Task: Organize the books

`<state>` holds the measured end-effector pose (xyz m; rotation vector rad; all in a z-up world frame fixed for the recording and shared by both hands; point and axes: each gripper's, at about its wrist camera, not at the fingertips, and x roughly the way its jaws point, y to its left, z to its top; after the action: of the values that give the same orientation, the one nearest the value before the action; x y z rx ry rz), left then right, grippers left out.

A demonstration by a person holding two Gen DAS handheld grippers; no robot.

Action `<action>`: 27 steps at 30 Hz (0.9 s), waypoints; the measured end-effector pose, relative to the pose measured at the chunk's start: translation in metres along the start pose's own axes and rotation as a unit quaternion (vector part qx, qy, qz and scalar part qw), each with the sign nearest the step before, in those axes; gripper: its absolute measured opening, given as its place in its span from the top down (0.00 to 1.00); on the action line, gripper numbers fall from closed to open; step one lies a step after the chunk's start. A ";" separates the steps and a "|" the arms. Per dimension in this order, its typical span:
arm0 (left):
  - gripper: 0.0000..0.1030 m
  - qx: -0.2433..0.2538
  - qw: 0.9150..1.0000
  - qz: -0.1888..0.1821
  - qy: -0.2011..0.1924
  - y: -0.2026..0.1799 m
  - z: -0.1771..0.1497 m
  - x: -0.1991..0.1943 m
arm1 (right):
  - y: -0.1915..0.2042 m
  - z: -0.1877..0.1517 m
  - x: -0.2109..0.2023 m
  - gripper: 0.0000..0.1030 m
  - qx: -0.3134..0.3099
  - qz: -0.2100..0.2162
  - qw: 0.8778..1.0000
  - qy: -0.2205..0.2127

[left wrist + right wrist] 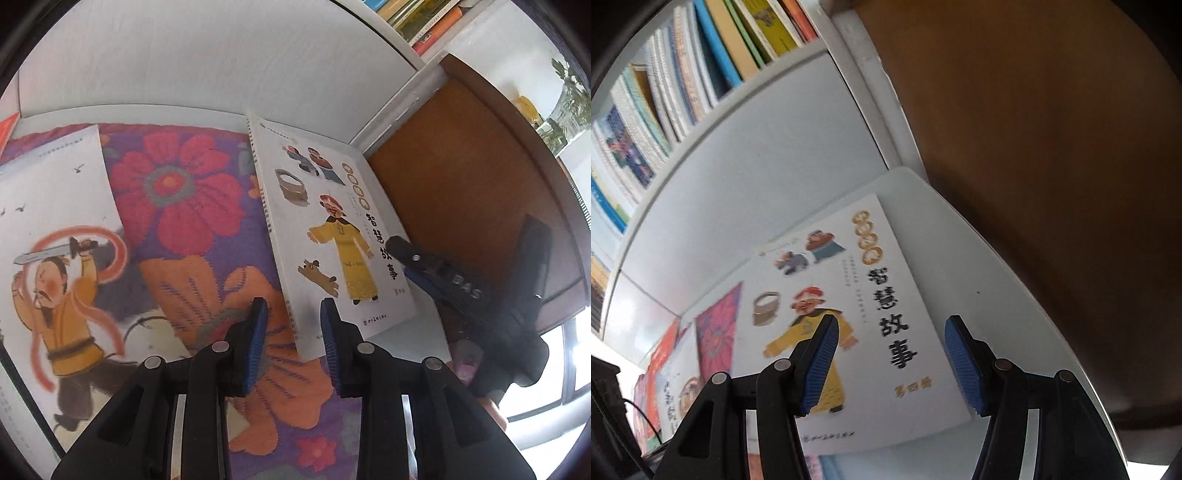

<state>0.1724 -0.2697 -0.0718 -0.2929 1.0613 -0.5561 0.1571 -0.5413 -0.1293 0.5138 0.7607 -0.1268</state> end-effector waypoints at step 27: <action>0.87 0.060 0.993 0.099 0.026 0.077 -0.119 -0.184 | 0.131 -0.138 -0.076 0.57 -0.152 0.155 0.962 0.169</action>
<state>0.0216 -0.0980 -0.0284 -0.0668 1.0882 -0.4490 0.0542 -0.3658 -0.1086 0.3582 1.0013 0.3732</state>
